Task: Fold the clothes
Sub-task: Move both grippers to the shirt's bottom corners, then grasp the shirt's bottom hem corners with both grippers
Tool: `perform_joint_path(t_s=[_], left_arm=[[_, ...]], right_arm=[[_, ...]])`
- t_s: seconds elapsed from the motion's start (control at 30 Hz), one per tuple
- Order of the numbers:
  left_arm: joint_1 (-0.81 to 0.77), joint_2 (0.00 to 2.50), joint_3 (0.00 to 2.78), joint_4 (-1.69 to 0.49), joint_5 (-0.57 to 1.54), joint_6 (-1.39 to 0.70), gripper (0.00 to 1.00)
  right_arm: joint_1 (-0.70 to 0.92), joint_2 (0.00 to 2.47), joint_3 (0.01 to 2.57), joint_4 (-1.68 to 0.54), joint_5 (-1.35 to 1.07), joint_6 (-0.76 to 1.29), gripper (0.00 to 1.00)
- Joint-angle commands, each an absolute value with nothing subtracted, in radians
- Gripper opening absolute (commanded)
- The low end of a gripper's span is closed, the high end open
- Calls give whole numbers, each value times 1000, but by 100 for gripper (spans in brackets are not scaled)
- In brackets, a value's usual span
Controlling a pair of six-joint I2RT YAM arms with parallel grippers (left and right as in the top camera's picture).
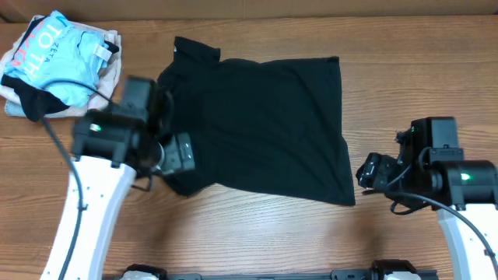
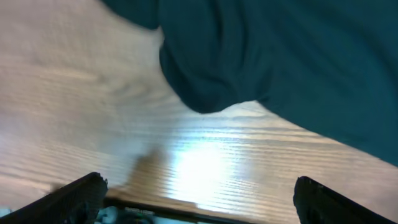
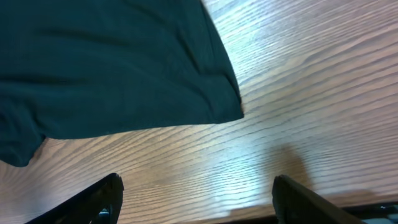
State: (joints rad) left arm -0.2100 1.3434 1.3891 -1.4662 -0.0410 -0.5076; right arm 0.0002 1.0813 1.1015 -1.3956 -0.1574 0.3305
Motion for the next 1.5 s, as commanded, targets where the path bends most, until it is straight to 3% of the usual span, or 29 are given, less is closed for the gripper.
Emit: perform_joint_path(t_s=[0.0, 0.13, 0.57, 0.93, 1.23, 1.37, 1.47], left_arm=[[-218, 1320, 1255, -1426, -81, -695, 98], [-217, 1320, 1106, -1309, -81, -776, 93], [-216, 1339, 806, -931, -115, -846, 59], [-198, 1521, 773, -848, -147, -838, 53], [-67, 1592, 773, -799, -166, -812, 53], [-32, 1593, 773, -759, -168, -703, 39], [-32, 1593, 783, -751, -148, -636, 4]], right_arm=[[-1, 1076, 1065, -1365, -189, 346, 80], [-1, 1077, 1045, -1338, -189, 350, 80], [-1, 1077, 1045, -1293, -189, 364, 80], [0, 1077, 1045, -1292, -189, 365, 79], [-1, 1077, 1045, -1291, -188, 368, 79], [0, 1077, 1045, -1291, -188, 368, 79], [0, 1077, 1045, -1292, -188, 371, 78]])
